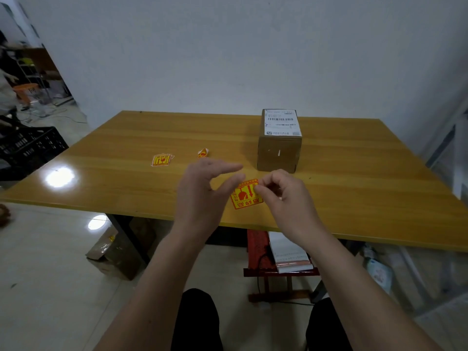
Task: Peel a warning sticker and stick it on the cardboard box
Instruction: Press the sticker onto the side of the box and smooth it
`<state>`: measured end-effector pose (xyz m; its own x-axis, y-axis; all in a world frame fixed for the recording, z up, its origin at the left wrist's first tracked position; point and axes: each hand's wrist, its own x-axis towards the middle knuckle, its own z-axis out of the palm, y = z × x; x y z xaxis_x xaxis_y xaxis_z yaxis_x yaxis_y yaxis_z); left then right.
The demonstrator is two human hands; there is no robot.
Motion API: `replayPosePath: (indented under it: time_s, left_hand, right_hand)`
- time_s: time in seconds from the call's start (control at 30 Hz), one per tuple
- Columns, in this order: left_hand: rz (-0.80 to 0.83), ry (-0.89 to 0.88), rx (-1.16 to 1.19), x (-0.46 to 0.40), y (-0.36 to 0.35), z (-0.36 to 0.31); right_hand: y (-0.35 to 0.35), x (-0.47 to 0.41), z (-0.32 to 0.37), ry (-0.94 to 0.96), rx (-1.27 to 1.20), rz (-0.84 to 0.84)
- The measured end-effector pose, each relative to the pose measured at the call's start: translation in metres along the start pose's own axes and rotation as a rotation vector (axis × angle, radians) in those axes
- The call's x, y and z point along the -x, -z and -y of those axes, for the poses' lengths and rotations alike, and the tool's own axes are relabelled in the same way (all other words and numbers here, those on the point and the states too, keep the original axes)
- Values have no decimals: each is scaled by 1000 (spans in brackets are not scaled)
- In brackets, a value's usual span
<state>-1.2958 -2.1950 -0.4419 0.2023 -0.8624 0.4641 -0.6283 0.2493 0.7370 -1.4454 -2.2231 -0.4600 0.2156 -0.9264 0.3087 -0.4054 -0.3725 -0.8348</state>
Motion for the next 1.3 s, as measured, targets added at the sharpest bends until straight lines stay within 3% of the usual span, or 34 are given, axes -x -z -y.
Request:
replayPosePath:
  time_s: [0.07, 0.13, 0.43, 0.7, 0.87, 0.97, 1.07, 1.13, 1.3]
  left_hand:
    - [21, -78, -303, -4, -4, -1]
    - [28, -86, -406, -3, -6, -5]
    - [44, -110, -369, 7, -13, -3]
    - [-43, -107, -333, 16, -26, 7]
    - [-122, -87, -283, 20, -34, 11]
    - [-138, 119, 54, 21, -35, 11]
    - [-3, 602, 897, 23, -32, 6]
    - [102, 753, 1257, 25, -35, 8]
    - [91, 868, 1579, 31, -54, 5]
  right_hand:
    - [-3, 2, -1, 87, 124, -10]
    - [-4, 3, -2, 152, 214, -15]
    - [0, 9, -6, 233, 461, -37]
    - [1, 10, -4, 14, 173, -93]
    - [-2, 12, -5, 26, 92, -217]
    - [1, 12, -3, 84, 23, -392]
    - [7, 12, -3, 66, -57, -469]
    - [7, 13, -6, 32, -94, -481]
    - [-1, 13, -7, -83, -199, -434]
